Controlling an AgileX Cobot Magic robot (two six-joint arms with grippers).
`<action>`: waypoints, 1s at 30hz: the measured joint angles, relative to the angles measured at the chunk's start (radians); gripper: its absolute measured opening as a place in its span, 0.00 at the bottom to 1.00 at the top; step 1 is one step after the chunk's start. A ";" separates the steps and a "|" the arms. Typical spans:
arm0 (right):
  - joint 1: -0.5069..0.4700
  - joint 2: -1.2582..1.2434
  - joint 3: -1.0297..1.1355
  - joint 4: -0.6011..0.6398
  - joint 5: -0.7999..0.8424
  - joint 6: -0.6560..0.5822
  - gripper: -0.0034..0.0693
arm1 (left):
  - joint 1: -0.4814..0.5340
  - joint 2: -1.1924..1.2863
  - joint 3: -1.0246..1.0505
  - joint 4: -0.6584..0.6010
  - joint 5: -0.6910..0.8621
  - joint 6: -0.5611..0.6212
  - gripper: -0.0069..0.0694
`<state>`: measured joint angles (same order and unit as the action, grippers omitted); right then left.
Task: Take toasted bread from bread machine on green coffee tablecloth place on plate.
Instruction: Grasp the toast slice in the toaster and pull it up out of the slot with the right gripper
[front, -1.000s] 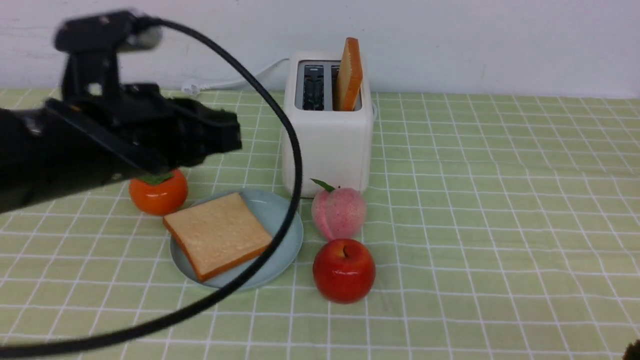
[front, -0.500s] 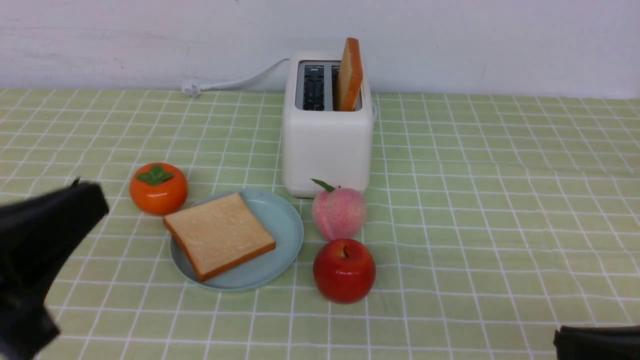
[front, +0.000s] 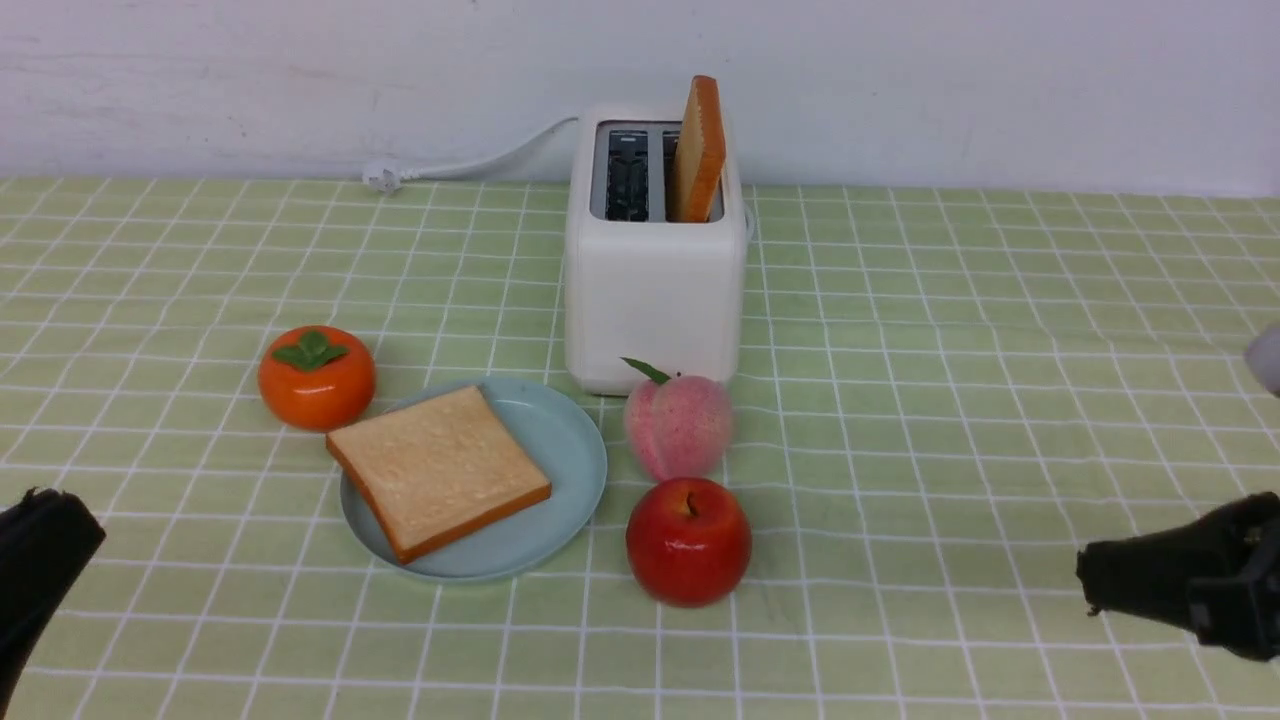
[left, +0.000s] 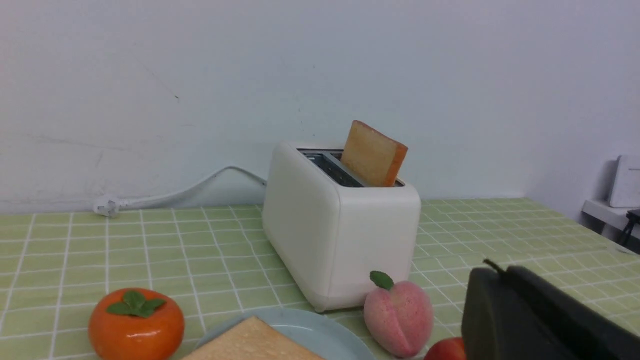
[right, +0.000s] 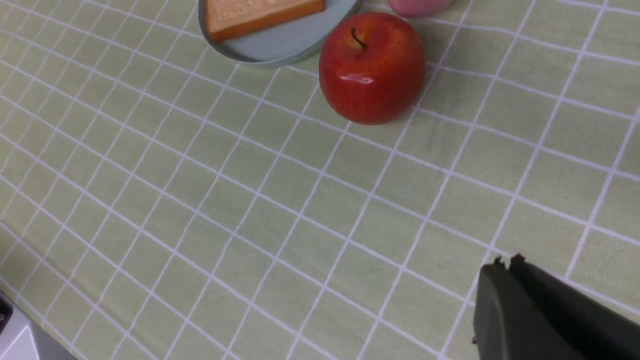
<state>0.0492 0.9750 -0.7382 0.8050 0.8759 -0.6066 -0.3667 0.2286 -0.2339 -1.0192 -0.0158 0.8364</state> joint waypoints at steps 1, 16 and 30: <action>0.000 0.014 -0.007 0.004 -0.003 0.000 0.05 | 0.000 0.000 0.000 -0.002 -0.001 0.000 0.07; 0.000 0.063 -0.013 -0.001 -0.004 0.001 0.05 | 0.000 0.000 0.000 -0.065 -0.010 0.001 0.07; 0.000 0.074 -0.033 0.051 -0.018 -0.008 0.06 | 0.000 0.000 0.001 -0.079 -0.041 0.004 0.07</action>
<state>0.0492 1.0488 -0.7712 0.8565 0.8574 -0.6147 -0.3667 0.2286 -0.2327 -1.0983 -0.0565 0.8403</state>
